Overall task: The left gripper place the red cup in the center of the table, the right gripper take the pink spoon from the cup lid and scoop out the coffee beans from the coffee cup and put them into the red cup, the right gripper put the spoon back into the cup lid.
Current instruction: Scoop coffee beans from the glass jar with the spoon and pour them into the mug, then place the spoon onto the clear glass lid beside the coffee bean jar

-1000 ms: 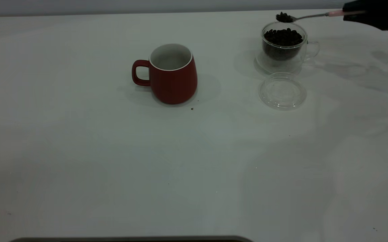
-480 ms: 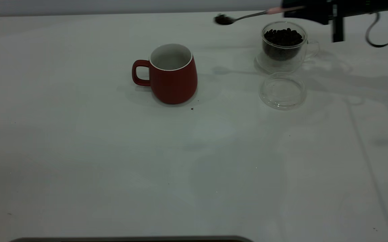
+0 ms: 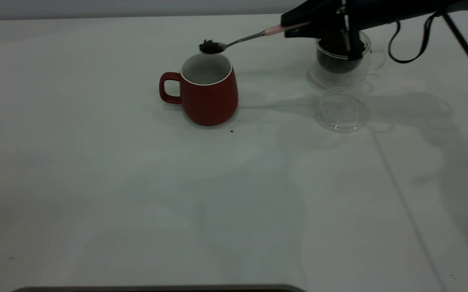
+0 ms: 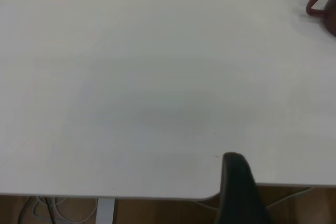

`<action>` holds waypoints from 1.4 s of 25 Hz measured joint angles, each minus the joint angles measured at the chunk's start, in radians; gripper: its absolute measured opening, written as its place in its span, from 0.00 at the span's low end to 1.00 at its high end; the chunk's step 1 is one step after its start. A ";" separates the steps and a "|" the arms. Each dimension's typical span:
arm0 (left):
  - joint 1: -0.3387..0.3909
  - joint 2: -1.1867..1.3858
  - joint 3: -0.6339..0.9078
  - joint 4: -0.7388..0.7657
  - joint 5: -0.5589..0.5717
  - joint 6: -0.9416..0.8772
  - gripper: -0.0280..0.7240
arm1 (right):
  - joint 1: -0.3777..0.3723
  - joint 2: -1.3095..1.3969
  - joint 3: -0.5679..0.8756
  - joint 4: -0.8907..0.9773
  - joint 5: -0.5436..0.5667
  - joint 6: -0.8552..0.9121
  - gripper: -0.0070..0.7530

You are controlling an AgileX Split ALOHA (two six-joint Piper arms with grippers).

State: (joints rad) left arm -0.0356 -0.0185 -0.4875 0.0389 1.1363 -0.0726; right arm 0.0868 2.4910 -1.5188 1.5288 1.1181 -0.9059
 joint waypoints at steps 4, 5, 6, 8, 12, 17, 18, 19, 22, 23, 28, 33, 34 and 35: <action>0.000 0.000 0.000 0.000 0.000 0.000 0.69 | 0.035 0.000 0.000 0.000 -0.068 -0.086 0.14; 0.000 0.000 0.000 0.000 0.000 0.000 0.69 | 0.043 -0.001 0.000 0.000 -0.084 -0.129 0.14; 0.000 0.000 0.000 0.000 0.000 0.000 0.69 | 0.049 -0.002 0.000 0.000 -0.099 -0.180 0.14; 0.000 0.000 0.000 0.000 0.000 0.000 0.69 | 0.061 -0.006 0.000 -0.001 -0.136 -0.277 0.14; 0.000 0.000 0.000 0.000 0.000 0.000 0.69 | 0.064 -0.047 0.000 -0.008 -0.205 -0.468 0.14; 0.000 0.000 0.000 0.000 0.000 0.000 0.69 | 0.064 -0.146 0.000 -0.120 -0.240 -0.546 0.14; 0.000 0.000 0.000 0.000 0.000 0.000 0.69 | 0.064 -0.165 0.000 -0.156 -0.236 -0.520 0.14; 0.000 0.000 0.000 0.000 0.000 0.000 0.69 | 0.064 -0.187 0.000 -0.199 -0.228 -0.488 0.14; 0.000 0.000 0.000 0.000 0.000 0.000 0.69 | 0.050 -0.248 0.000 -0.309 -0.158 -0.384 0.14; 0.000 0.000 0.000 0.000 0.000 0.000 0.69 | 0.033 -0.264 0.000 -0.342 -0.122 -0.362 0.14; 0.000 0.000 0.000 0.000 0.000 0.000 0.69 | -0.132 -0.284 0.036 -0.447 0.041 -0.256 0.14; 0.000 0.000 0.000 0.000 0.000 0.000 0.69 | -0.300 -0.271 0.136 -0.470 0.031 -0.236 0.14; 0.000 0.000 0.000 0.000 0.000 0.000 0.69 | -0.327 -0.259 0.150 -0.470 0.020 -0.233 0.14; 0.000 0.000 0.000 0.000 0.000 0.000 0.69 | -0.351 -0.243 0.162 -0.470 0.001 -0.224 0.14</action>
State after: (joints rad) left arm -0.0356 -0.0185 -0.4875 0.0389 1.1363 -0.0726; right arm -0.2646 2.2476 -1.3567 1.0592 1.1189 -1.1302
